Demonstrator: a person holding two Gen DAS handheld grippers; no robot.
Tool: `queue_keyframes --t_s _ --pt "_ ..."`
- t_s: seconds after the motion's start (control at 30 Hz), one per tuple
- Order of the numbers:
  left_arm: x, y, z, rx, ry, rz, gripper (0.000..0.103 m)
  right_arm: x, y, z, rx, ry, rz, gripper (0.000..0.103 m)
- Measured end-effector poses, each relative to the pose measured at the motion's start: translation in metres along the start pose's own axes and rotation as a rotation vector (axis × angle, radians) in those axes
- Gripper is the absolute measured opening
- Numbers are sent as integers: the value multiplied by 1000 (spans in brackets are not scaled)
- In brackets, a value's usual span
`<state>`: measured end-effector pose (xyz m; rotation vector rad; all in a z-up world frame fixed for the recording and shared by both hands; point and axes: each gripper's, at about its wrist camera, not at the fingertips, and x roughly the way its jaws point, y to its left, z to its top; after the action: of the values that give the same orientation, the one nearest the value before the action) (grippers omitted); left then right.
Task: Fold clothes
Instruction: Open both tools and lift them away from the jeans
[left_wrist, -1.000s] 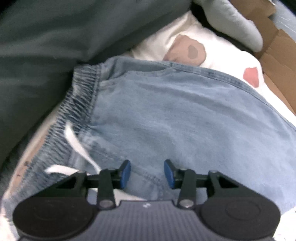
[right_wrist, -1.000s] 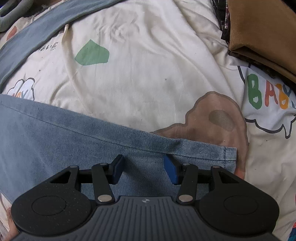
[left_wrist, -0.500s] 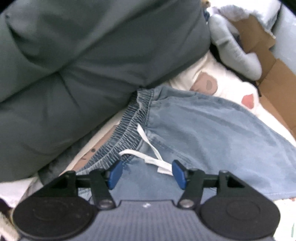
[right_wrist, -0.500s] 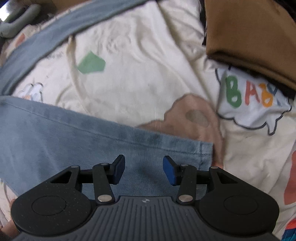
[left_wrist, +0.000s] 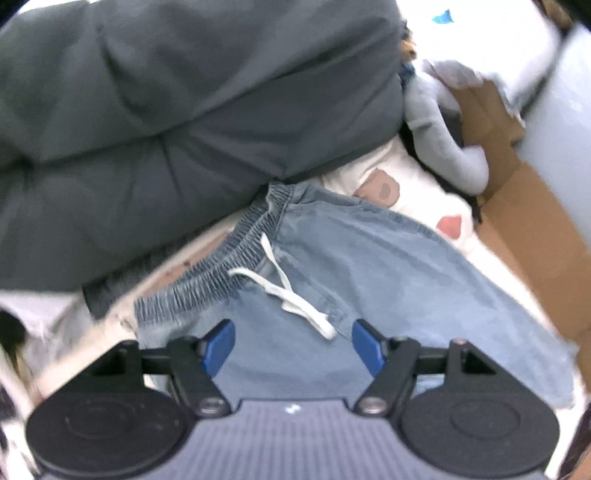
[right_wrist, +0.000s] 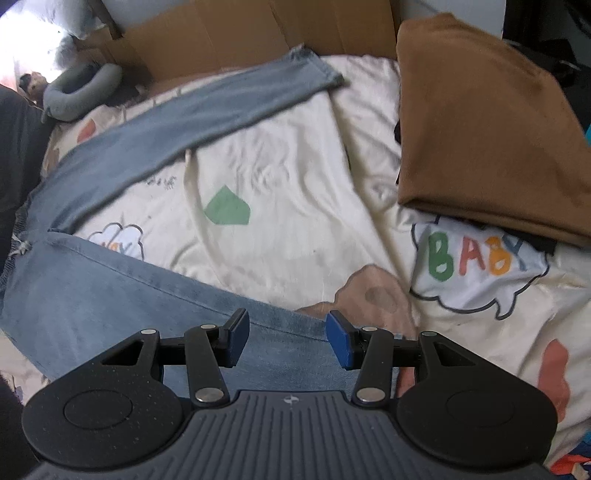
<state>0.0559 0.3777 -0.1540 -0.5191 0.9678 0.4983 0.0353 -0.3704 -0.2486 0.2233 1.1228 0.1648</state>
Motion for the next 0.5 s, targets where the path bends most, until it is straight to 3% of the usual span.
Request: queue_keyframes --t_s 0.3,0.37,0.5 --pt "-32 6 -14 0 -19 38 77 -34 -8 -7 9 -58 23 56" --pt "-35 11 -19 -1 -22 54 78 -42 -13 -11 19 -79 27 65" --pt "-39 24 -29 -3 -13 80 78 -57 -21 -20 42 -109 34 74"
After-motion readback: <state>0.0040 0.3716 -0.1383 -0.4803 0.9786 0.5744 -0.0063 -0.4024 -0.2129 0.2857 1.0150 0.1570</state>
